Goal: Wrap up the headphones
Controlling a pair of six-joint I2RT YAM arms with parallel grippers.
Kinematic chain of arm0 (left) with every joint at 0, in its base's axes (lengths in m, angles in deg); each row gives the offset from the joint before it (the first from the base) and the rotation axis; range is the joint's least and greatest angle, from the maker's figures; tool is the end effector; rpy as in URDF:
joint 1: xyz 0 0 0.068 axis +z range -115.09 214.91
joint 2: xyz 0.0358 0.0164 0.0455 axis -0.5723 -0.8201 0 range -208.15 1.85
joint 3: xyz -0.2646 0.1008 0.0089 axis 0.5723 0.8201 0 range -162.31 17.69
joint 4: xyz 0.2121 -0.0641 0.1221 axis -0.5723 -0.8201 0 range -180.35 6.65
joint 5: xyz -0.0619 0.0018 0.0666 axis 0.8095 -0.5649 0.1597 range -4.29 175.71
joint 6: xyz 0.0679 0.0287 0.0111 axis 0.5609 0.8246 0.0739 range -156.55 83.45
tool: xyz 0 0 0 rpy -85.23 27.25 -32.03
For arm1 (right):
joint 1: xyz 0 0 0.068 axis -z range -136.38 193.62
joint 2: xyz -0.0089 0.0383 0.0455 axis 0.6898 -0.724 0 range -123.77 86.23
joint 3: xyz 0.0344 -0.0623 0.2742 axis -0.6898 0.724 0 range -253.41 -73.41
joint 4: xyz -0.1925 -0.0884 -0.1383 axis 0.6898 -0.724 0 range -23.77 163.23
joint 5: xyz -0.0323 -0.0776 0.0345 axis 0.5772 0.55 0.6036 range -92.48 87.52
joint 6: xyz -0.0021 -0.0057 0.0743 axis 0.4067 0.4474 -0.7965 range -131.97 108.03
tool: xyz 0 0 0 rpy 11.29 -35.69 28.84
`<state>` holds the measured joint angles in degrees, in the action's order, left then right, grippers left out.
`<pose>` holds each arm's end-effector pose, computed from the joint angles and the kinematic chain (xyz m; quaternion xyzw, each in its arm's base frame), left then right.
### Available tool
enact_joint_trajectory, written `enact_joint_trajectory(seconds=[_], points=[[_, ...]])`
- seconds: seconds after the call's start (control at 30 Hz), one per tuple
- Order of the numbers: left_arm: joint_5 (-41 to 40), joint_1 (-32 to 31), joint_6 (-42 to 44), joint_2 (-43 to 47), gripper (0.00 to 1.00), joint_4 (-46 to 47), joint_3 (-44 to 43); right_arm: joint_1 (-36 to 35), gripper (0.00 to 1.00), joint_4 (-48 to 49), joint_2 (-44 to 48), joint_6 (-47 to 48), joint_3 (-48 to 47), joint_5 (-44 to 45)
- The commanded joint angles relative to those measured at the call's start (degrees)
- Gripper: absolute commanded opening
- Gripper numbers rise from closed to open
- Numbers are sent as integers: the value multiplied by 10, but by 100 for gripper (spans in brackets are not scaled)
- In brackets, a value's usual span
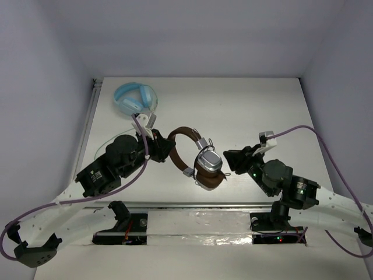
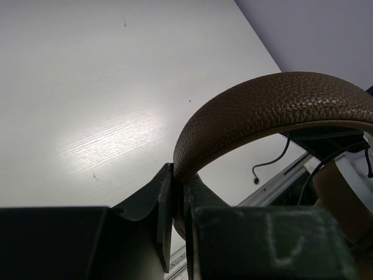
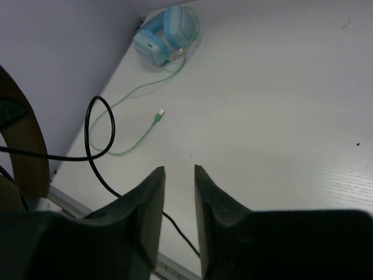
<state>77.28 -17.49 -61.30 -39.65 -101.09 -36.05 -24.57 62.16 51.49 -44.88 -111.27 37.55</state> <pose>0.1094 -0.1269 0.3912 0.1284 0.7286 -0.3756 0.5582 0.0921 0.1217 0.3259 -0.0006 0.7436 0.3121 0.5913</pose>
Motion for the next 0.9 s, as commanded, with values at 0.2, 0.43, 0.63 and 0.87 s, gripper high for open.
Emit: enact_joint_trajectory(seconds=[0.2, 0.43, 0.63, 0.87], points=[[-5, 1, -1, -33, 0, 20, -117, 3, 53, 82, 32, 39, 52, -105], [-2, 1, 1, -44, 0, 19, -124, 3, 60, 104, 33, 72, 58, -146], [9, 1, 3, -49, 0, 20, -136, 3, 68, 104, 11, 94, 46, -168], [19, 1, -1, -46, 0, 24, -142, 3, 39, 146, -39, 87, 52, -187]])
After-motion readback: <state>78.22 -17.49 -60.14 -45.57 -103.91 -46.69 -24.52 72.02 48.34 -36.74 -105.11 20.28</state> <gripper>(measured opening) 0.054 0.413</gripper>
